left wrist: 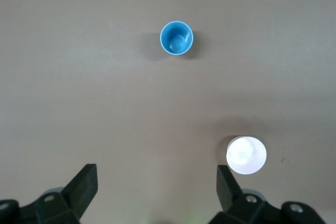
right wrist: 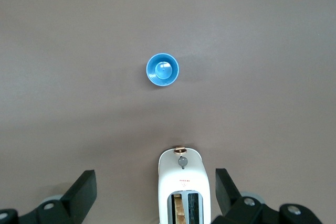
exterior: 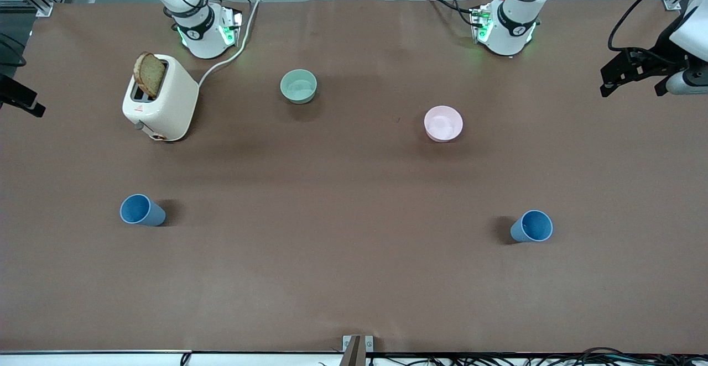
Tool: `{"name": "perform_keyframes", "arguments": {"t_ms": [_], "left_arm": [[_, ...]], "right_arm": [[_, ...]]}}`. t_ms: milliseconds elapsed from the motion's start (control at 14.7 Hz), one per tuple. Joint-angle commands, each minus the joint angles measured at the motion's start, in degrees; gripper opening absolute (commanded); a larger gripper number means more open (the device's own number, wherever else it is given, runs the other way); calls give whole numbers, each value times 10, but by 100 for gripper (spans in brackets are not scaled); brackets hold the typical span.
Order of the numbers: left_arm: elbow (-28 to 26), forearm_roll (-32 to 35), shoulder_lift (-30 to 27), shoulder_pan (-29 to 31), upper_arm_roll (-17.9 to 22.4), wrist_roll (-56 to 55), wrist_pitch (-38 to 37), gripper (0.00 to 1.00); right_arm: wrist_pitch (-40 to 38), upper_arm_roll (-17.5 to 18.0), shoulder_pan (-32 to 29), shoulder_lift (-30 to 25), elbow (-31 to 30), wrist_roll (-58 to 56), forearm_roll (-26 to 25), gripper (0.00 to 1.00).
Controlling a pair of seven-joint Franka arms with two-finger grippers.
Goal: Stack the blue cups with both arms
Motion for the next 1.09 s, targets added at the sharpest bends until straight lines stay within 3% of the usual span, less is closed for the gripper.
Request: {"name": "perform_keyframes", "arguments": {"t_ms": [0,272,611,883,1019], "left_arm": [[13,-1,6,2,-1,8,-2,100],[14,7,7,3,-1,8,-1,100],[38,9,65,4,8,9,13,100],[33,21,141,22,9,8,95,100],[27,49,190,26,8,5,146,100]], "right_arm": [[-5,4,-2,1,4,6,-5,100],[-6,4,0,1,4,9,-5,100],[-16,5,1,8,1,3,0,100],[23,6,1,74,0,1,3,100],[86,6,1,112,-21,-6,3,100]]}}
